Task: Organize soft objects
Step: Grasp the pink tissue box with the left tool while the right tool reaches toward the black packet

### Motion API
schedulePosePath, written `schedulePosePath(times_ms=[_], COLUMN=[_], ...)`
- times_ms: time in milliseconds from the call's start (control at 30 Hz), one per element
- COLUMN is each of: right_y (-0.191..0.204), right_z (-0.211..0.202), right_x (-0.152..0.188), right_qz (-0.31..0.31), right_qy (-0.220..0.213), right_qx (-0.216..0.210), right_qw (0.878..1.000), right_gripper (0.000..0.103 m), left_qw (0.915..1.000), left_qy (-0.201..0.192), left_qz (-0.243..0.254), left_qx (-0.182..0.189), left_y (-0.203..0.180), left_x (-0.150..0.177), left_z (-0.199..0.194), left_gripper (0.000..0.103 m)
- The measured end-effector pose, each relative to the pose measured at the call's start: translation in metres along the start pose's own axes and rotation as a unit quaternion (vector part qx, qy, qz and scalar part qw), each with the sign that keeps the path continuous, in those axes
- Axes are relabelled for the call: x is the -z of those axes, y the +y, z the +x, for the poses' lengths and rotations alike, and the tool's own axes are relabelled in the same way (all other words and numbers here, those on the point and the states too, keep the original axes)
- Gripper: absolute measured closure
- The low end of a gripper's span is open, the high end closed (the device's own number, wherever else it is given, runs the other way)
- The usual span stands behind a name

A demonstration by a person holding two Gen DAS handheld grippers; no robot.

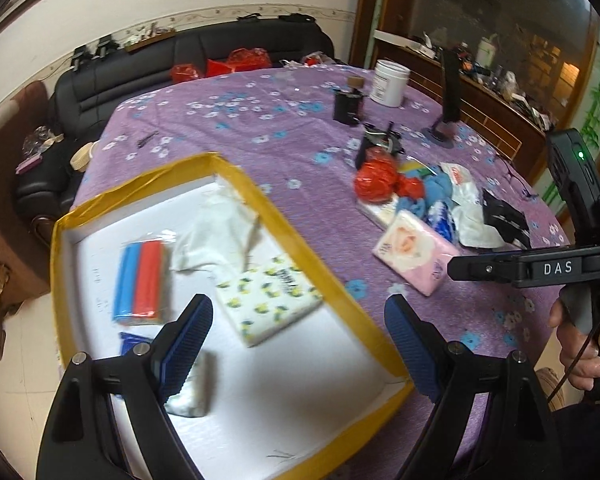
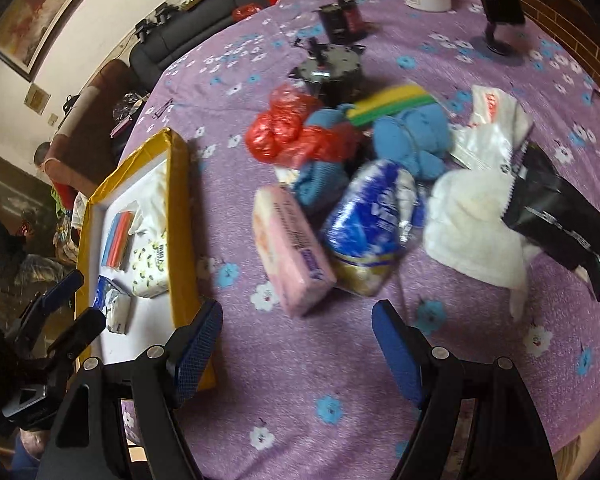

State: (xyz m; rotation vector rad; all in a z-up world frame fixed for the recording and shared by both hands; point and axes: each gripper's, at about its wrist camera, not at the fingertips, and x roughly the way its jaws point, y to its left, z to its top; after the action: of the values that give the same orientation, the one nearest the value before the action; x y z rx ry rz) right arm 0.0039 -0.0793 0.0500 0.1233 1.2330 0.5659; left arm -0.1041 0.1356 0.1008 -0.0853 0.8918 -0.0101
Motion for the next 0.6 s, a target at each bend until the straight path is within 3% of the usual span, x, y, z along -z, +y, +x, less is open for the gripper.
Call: schedulePosePath(times_ms=[600], right_y=[-0.065], right_z=[-0.022], right_x=[-0.011], right_qz=[0.048], right_qy=[-0.014], right_qx=[0.006], right_qw=[0.999], right_gripper=[0.022], left_qw=[0.9980], left_qy=[0.030], left_qz=[0.052], left_qx=[0.020], left_y=[-0.065], left_x=[-0.022], left_z=[0.031], left_gripper=[0.016])
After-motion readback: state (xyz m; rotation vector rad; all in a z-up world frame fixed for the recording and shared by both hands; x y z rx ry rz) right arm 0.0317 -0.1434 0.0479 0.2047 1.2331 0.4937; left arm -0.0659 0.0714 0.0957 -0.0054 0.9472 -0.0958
